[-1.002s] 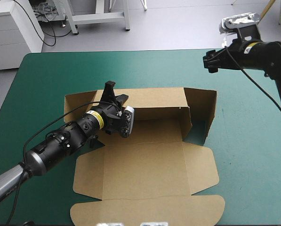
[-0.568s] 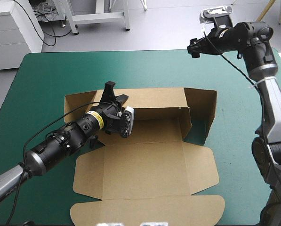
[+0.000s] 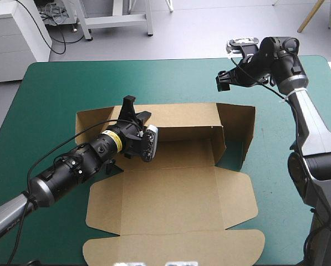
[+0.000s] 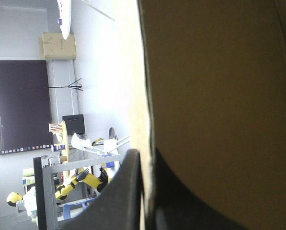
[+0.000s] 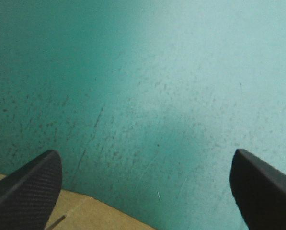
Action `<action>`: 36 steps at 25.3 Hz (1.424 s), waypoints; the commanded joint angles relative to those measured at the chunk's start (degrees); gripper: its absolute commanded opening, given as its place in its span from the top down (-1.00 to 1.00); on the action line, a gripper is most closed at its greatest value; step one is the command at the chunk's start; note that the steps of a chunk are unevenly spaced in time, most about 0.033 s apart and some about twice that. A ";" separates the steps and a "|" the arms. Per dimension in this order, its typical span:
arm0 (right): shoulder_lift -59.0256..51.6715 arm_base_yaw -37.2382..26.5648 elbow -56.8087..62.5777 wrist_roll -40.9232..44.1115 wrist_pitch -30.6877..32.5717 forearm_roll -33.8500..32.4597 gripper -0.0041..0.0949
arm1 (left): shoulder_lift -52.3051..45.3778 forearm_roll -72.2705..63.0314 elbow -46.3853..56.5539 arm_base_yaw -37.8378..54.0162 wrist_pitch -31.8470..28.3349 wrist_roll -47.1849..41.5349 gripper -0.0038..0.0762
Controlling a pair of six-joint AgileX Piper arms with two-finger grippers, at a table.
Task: Fold the box
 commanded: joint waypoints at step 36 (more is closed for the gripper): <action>-21.28 -1.40 22.91 -3.33 -1.62 4.86 -0.59 | -0.81 -1.60 -3.79 4.88 -3.69 -6.99 0.93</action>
